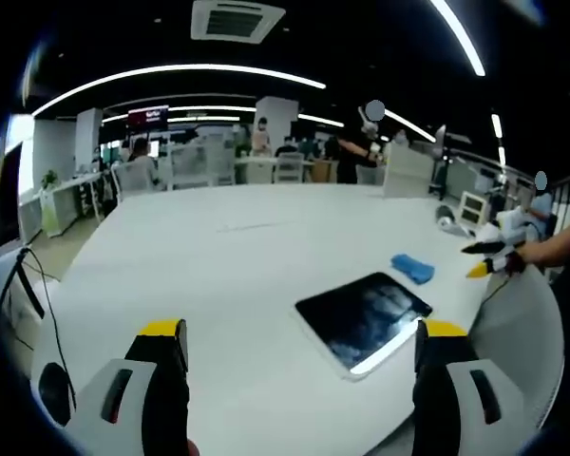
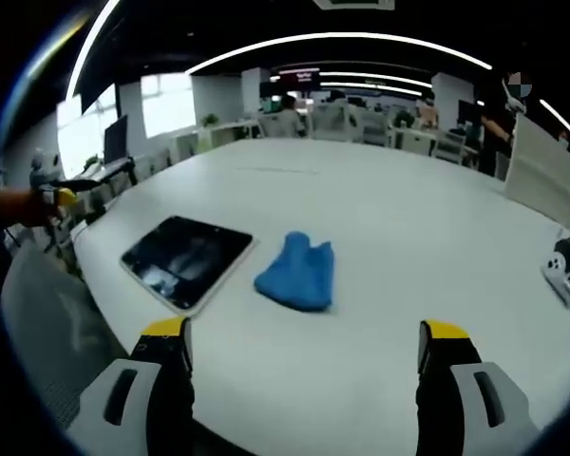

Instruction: Wipe the mirror surface with the cleaning cloth until all visible marks leave the cleaned area.

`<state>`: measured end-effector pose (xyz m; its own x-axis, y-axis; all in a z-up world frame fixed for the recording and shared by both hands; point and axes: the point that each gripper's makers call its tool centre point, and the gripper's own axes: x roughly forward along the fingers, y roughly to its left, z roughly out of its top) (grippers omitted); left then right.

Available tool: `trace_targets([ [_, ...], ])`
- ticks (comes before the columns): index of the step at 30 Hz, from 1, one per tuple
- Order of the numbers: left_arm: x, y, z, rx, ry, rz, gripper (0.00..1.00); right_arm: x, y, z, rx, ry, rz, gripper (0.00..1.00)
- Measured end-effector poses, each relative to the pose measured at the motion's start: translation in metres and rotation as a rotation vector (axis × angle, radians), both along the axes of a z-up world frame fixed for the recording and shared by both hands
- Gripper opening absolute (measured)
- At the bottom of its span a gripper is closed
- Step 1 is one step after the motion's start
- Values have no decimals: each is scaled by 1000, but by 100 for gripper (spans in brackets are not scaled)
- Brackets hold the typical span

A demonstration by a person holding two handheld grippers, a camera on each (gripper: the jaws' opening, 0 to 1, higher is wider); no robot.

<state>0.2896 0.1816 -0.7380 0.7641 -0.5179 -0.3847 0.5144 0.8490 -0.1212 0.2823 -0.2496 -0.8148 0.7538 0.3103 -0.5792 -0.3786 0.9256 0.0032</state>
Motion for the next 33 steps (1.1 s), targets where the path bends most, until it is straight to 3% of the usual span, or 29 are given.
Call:
trace_targets([
  [4, -3, -3, -5, 51, 6, -52, 99, 0, 0, 1, 4, -2, -2, 100],
  [15, 3, -1, -1, 54, -5, -54, 99, 0, -3, 1, 2, -4, -19, 99],
  [27, -5, 12, -11, 55, 8, -22, 99, 0, -3, 3, 7, -14, -25, 98],
  [33, -8, 13, -6, 54, 3, -26, 99, 0, 0, 3, 19, -12, -23, 99],
])
